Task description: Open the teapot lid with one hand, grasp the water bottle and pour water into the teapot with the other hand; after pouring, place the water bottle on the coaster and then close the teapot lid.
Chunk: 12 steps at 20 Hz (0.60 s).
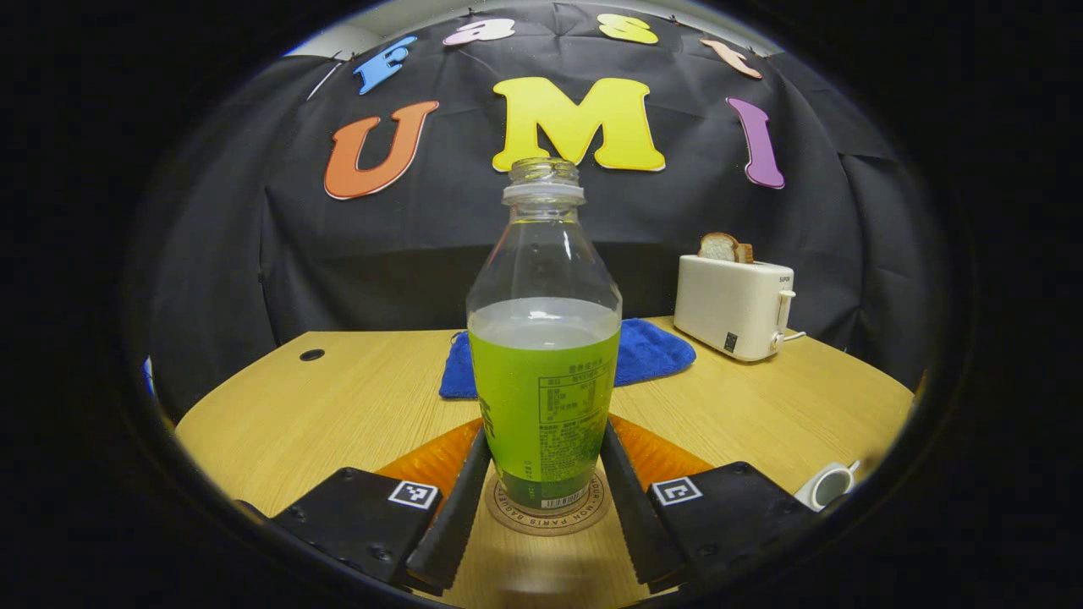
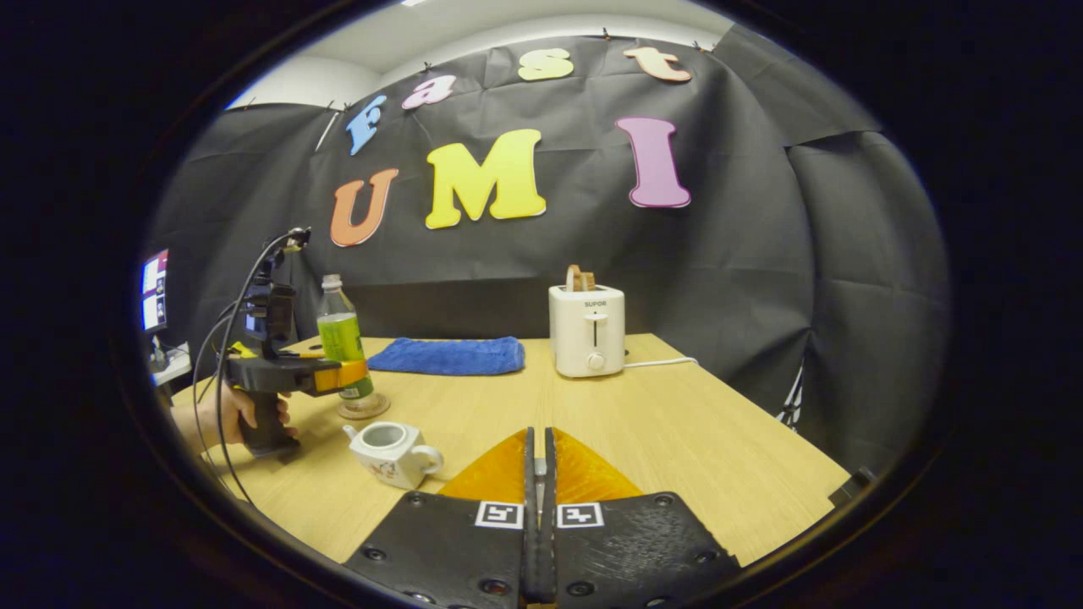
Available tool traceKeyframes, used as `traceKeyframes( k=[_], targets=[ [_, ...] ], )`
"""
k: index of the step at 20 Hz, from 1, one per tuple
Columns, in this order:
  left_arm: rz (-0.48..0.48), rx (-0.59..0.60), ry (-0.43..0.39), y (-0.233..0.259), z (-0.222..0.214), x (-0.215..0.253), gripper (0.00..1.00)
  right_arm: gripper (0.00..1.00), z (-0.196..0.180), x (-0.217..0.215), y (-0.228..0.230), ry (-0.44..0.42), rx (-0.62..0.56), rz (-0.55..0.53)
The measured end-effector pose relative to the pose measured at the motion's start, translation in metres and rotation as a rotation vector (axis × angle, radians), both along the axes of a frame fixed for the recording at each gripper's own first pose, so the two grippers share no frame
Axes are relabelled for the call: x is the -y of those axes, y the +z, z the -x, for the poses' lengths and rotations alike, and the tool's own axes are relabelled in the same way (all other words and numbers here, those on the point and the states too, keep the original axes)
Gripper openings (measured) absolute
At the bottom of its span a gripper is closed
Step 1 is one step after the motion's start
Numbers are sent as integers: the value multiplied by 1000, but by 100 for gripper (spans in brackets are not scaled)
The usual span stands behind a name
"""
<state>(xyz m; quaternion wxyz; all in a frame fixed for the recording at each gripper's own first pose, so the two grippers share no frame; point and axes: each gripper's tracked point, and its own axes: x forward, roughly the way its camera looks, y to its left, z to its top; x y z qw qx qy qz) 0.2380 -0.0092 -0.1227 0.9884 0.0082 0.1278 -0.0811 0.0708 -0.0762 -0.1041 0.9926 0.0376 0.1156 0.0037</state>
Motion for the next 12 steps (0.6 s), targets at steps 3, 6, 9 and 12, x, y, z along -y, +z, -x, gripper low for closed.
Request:
traceKeyframes(
  k=[3,6,9,12],
  targets=[
    [-11,-29,1,-9,0,0,78,0,0,-1,0,0,0,1],
    [-10,-41,1,-11,1,1,81,0,1,-2,1,2,2,2],
    [-2,-54,-6,-11,4,3,95,0,2,-4,1,4,1,2],
    [9,-83,-12,-10,22,3,98,0,4,-9,5,12,9,2]
  ],
)
